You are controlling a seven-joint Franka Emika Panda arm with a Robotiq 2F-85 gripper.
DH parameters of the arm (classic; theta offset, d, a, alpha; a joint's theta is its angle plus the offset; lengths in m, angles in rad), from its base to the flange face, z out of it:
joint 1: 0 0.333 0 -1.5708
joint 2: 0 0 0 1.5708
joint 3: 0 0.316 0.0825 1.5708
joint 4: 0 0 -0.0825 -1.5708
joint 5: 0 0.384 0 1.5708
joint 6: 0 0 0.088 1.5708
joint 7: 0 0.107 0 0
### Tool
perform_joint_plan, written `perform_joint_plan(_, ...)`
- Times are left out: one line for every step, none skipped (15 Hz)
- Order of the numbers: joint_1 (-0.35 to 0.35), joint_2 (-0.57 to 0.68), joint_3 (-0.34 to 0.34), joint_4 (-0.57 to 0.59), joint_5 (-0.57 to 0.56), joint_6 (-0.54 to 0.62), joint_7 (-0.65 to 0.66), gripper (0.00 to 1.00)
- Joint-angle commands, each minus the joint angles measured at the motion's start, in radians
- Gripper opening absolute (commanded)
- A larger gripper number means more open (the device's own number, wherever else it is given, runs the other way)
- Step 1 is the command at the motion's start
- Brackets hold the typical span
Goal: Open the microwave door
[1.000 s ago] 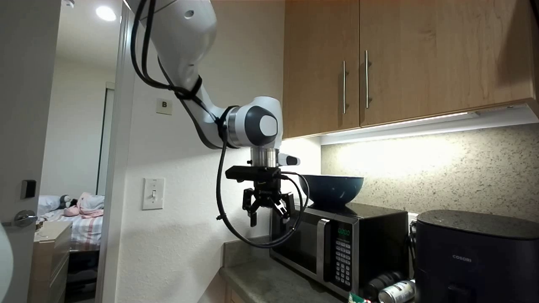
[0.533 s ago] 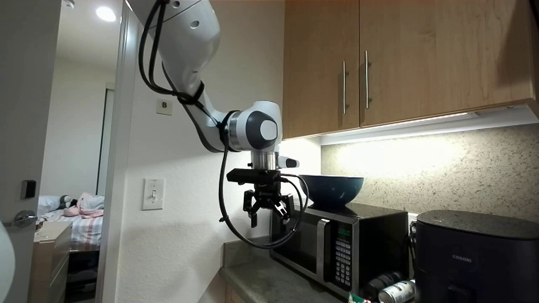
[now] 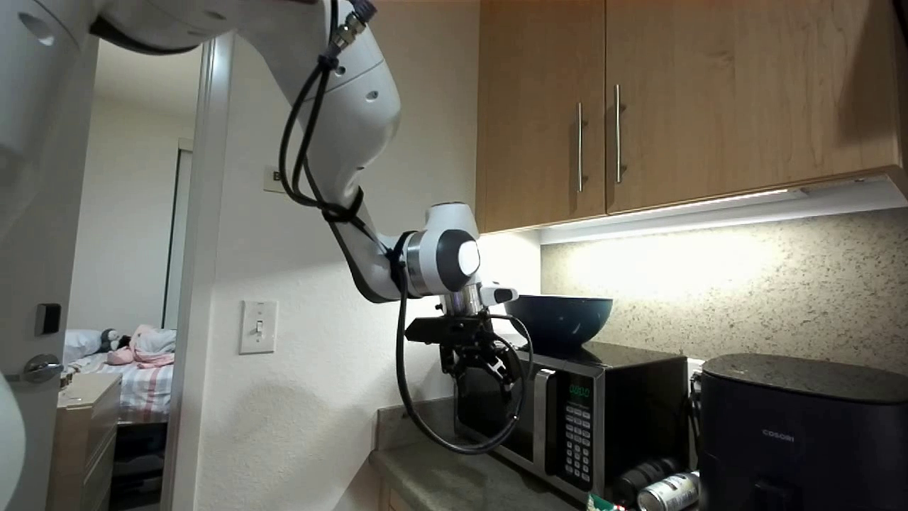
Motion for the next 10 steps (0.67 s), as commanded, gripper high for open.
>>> perform_joint_plan(0.014, 0.024, -0.024, 0.014, -0.038, 0.037, 0.046, 1.0)
perform_joint_plan(0.02, 0.046, -0.039, 0.027, -0.069, 0.063, 0.085, 1.0)
perform_joint_plan(0.022, 0.061, -0.048, 0.036, -0.077, 0.075, 0.097, 1.0)
perform_joint_plan(0.023, 0.069, -0.051, 0.043, -0.077, 0.077, 0.098, 1.0)
perform_joint_plan(0.024, 0.071, -0.052, 0.046, -0.077, 0.077, 0.099, 1.0)
perform_joint_plan(0.039, 0.081, -0.075, 0.051, -0.133, 0.107, 0.148, 1.0)
perform_joint_plan(0.045, 0.091, -0.084, 0.063, -0.148, 0.102, 0.157, 1.0)
perform_joint_plan(0.051, 0.11, -0.094, 0.084, -0.157, 0.094, 0.162, 1.0)
perform_joint_plan(0.062, 0.13, -0.11, 0.107, -0.184, 0.089, 0.181, 1.0)
perform_joint_plan(0.071, 0.146, -0.125, 0.125, -0.207, 0.087, 0.2, 1.0)
